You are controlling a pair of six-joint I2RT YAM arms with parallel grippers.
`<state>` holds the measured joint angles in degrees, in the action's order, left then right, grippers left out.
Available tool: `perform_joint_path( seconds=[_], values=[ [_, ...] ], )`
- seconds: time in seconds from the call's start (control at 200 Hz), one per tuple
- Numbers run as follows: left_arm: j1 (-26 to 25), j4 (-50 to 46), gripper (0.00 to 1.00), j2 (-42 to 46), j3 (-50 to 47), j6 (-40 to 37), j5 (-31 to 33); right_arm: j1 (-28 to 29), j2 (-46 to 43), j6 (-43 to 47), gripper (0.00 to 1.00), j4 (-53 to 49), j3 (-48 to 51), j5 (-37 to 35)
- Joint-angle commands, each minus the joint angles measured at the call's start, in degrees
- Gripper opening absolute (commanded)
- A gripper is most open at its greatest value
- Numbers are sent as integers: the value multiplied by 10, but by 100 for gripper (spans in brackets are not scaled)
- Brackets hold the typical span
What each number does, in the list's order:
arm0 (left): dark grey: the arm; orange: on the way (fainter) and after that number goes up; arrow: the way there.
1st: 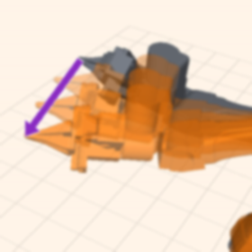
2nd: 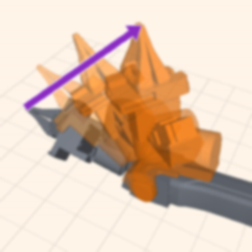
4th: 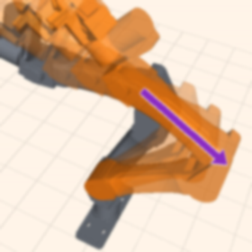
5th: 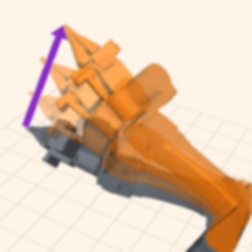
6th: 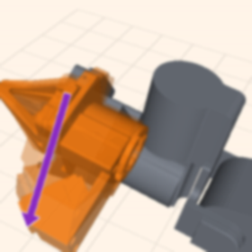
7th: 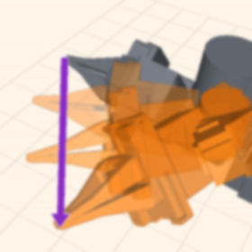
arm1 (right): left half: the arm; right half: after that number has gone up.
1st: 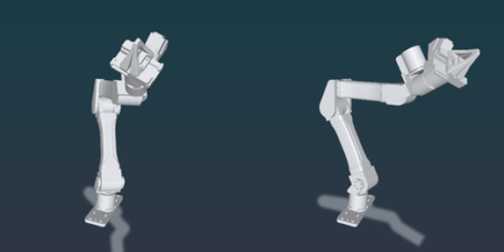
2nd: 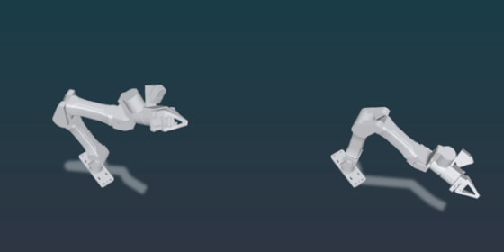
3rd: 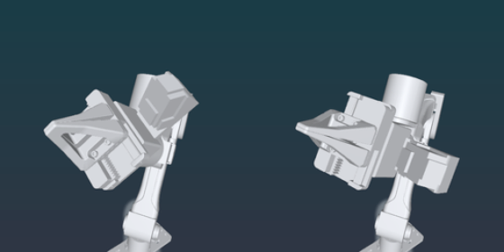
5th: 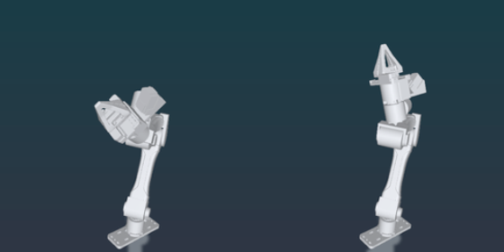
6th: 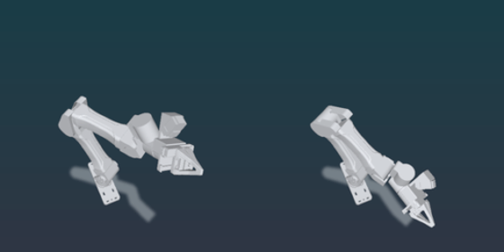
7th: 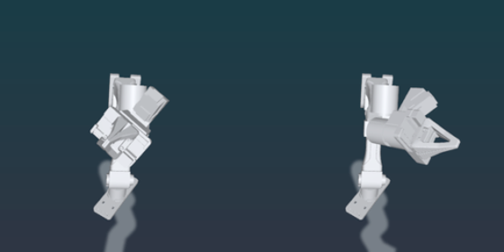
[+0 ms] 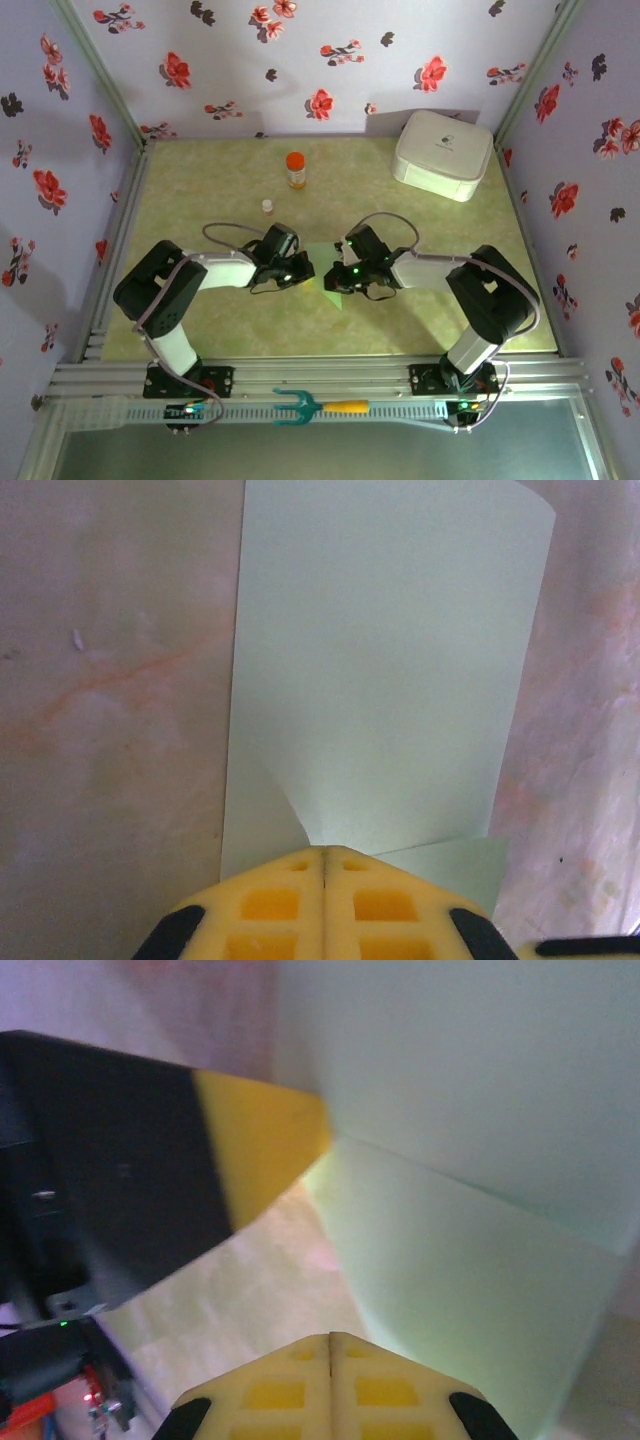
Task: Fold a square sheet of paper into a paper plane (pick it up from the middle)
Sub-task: Third fold the triangle at the center of the table.
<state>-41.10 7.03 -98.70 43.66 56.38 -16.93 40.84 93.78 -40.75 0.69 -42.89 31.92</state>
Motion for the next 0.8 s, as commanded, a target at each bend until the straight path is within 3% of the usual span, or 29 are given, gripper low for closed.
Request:
perform_joint_path(
  seconds=[0.0, 0.24, 0.795],
  values=[
    [-1, -23, 0, -15, -11, -3, 11, 7, 25, 0, 5, 12, -21, 33],
    [1, -27, 0, -14, -10, -7, 12, 9, 70, 26, 5, -30, -13, 0],
    [14, -31, 0, -24, -20, -14, 14, -7, -16, 18, 7, -14, 82, 2]
  ],
)
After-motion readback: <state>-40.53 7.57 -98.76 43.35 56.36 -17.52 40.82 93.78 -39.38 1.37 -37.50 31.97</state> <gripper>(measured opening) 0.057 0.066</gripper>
